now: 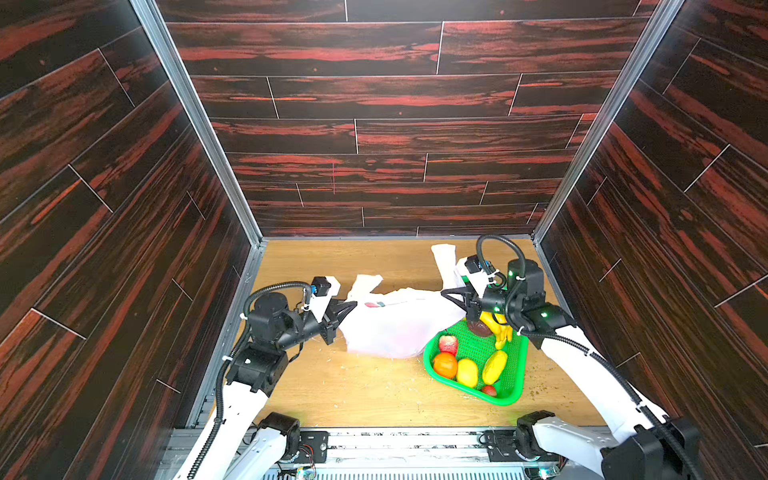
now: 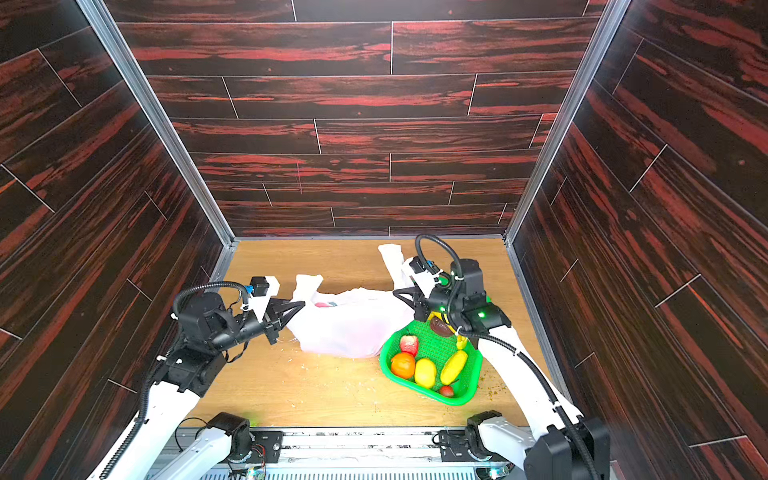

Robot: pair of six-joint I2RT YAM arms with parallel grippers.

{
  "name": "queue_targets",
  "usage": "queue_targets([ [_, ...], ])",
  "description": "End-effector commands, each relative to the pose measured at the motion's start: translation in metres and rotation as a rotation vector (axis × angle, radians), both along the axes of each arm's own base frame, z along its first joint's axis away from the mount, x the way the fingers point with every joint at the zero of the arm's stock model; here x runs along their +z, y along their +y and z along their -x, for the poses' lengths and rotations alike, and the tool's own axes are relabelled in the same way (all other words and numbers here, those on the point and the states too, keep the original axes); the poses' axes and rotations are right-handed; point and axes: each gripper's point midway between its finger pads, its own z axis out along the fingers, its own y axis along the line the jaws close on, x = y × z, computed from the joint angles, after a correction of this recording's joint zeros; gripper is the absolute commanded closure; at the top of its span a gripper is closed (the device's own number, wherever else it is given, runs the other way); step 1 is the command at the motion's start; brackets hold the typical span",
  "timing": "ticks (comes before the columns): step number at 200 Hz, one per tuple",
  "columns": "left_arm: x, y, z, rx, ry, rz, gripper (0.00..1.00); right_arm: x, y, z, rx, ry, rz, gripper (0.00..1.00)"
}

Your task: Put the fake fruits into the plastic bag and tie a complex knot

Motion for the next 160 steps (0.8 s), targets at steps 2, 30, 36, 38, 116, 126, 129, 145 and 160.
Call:
queue_targets([
  [2,0.002,-0.005,0.012,-0.065,-0.082,-0.106,1.0,-0.004,0.003,-0.006,0.015,-0.026,0.044,1.0],
  [30,-0.006,-0.012,0.015,-0.096,-0.079,-0.18,1.0,-0.007,0.014,-0.004,0.065,-0.017,0.041,1.0],
  [36,-0.009,-0.015,0.015,-0.104,-0.074,-0.199,1.0,-0.007,0.017,-0.002,0.08,-0.018,0.043,1.0],
  [38,-0.009,-0.016,0.015,-0.108,-0.071,-0.205,1.0,-0.008,0.018,-0.001,0.085,-0.018,0.044,1.0],
  [116,-0.032,-0.043,0.01,-0.208,0.024,-0.338,1.0,-0.017,0.064,0.025,0.269,-0.036,0.074,0.96],
  [126,-0.033,-0.045,0.01,-0.216,0.025,-0.343,1.0,-0.016,0.068,0.028,0.289,-0.033,0.069,0.95],
  [129,-0.034,-0.046,0.009,-0.218,0.025,-0.344,1.0,-0.016,0.068,0.028,0.293,-0.032,0.068,0.95],
  [145,-0.035,-0.048,0.01,-0.23,0.029,-0.346,1.0,-0.016,0.073,0.033,0.319,-0.031,0.061,0.92],
  [160,-0.036,-0.051,0.01,-0.24,0.031,-0.346,1.0,-0.014,0.076,0.037,0.34,-0.034,0.052,0.9],
])
